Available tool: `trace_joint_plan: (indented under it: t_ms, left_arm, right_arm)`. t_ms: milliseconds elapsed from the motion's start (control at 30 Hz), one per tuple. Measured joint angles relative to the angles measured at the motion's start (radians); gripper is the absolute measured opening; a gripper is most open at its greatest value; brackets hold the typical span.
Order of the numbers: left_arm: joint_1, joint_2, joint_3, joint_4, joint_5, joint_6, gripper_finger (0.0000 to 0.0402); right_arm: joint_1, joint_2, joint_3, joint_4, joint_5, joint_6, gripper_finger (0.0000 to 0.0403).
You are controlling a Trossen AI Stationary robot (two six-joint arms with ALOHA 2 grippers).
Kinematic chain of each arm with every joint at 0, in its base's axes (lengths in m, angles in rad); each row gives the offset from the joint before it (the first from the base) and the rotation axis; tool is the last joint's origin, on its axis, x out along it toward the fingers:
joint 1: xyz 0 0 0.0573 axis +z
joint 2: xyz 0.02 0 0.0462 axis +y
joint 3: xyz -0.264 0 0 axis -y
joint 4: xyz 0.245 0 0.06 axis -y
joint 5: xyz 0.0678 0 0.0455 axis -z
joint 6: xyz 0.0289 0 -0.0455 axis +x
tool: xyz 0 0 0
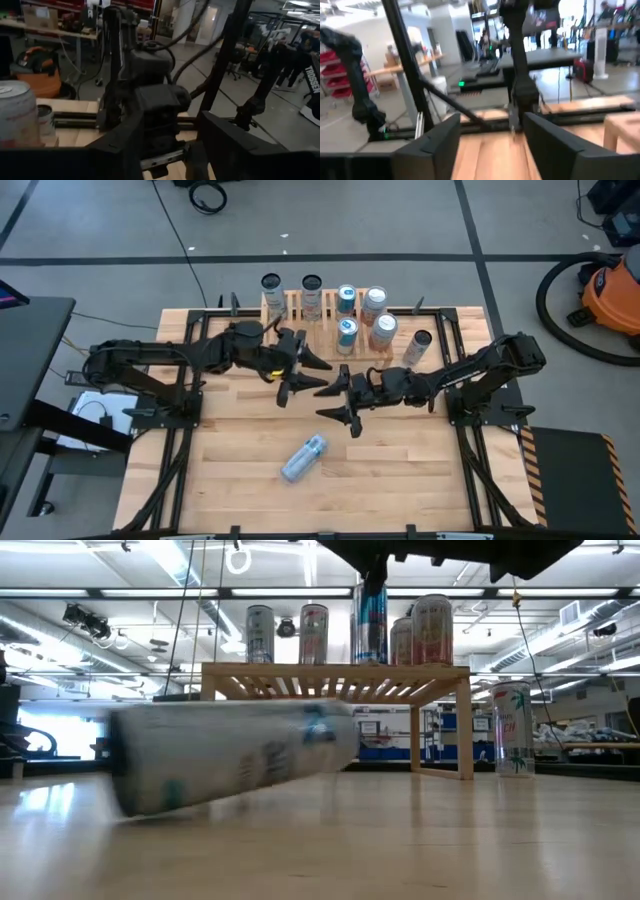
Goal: Place canned beverage on shelf
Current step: Put the white-blue soda can on the shelf aligned with the other white-blue soda
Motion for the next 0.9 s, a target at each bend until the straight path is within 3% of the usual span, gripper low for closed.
trace_joint_plan:
  t_ms: [200, 567, 767, 900]
  left_arm:
    - [0.021, -0.036, 0.000, -0.126, 0.001, -0.040, 0.0190]
    - [0.020, -0.152, 0.000, -0.272, 0.000, -0.102, 0.0190]
    - [0.020, -0.261, 0.000, -0.377, -0.024, -0.123, 0.0190]
    - [0.020, -0.322, 0.000, -0.437, -0.085, -0.134, 0.0190]
  right_arm:
    - [0.028, 0.000, 0.000, -0.099, -0.108, 0.063, 0.0182]
    - [0.076, 0.001, 0.000, -0.087, -0.244, 0.052, 0.0177]
    - [0.079, 0.001, 0.000, -0.098, -0.233, 0.031, 0.0186]
    - [0.090, 0.001, 0.000, -0.124, -0.142, -0.031, 0.0207]
